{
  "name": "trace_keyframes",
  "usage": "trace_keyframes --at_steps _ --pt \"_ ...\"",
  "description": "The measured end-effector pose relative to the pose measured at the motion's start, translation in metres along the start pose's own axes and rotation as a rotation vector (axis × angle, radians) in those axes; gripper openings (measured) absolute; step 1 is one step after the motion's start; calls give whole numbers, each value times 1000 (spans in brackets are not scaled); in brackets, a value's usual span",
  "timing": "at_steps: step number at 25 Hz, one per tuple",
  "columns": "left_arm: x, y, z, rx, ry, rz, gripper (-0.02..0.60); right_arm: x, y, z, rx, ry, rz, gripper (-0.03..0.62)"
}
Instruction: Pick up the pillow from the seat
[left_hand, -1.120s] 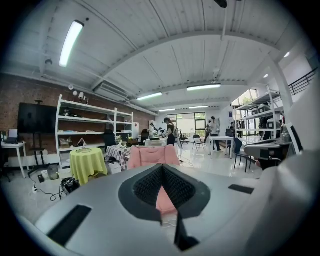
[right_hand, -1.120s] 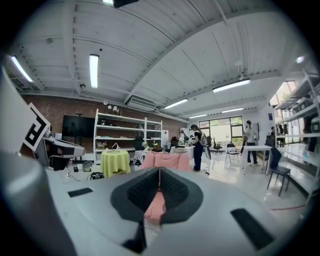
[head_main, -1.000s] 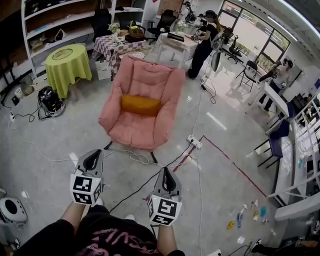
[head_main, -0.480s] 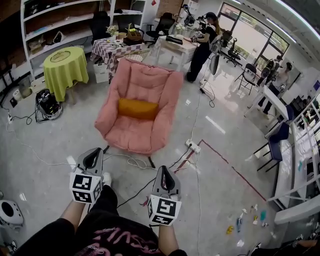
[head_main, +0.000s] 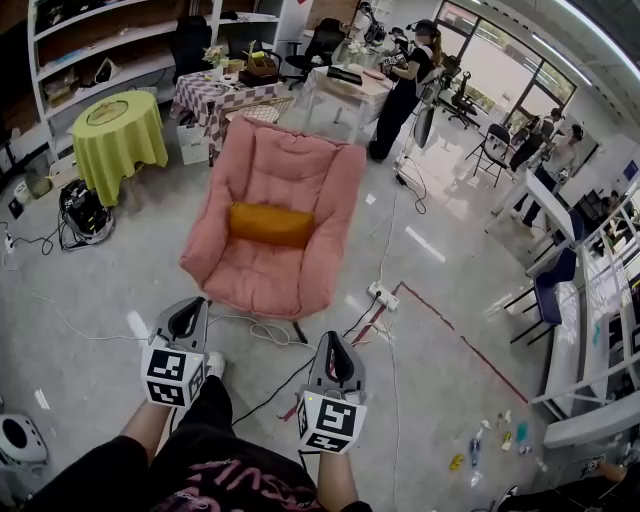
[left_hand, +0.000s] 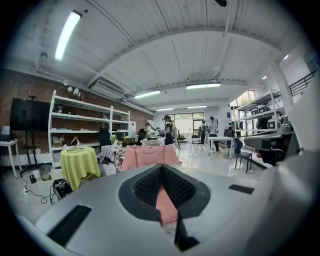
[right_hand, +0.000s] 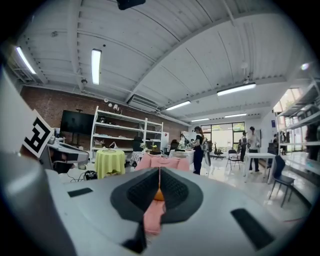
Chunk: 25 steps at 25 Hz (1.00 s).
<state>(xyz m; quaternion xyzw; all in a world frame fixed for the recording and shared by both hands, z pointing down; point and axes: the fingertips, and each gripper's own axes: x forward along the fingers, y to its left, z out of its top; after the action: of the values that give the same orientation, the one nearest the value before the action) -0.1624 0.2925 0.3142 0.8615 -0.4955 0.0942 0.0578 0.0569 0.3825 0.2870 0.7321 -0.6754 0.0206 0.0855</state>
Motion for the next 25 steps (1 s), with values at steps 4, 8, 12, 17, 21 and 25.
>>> trace_keyframes --at_steps 4,8,12,17,21,25 --pt "31 18 -3 -6 29 -1 9 34 4 -2 12 30 3 20" --pt "65 32 -3 -10 51 -11 9 73 4 0 17 47 2 20" --pt "102 54 -1 -5 79 -25 9 119 12 5 8 66 -5 20" --pt "151 87 5 -8 111 -49 9 176 27 11 13 97 -9 20" --pt "190 116 14 -19 113 -63 9 222 37 15 38 111 -24 20" --pt "223 140 23 -25 80 -79 9 262 41 20 47 115 -50 20"
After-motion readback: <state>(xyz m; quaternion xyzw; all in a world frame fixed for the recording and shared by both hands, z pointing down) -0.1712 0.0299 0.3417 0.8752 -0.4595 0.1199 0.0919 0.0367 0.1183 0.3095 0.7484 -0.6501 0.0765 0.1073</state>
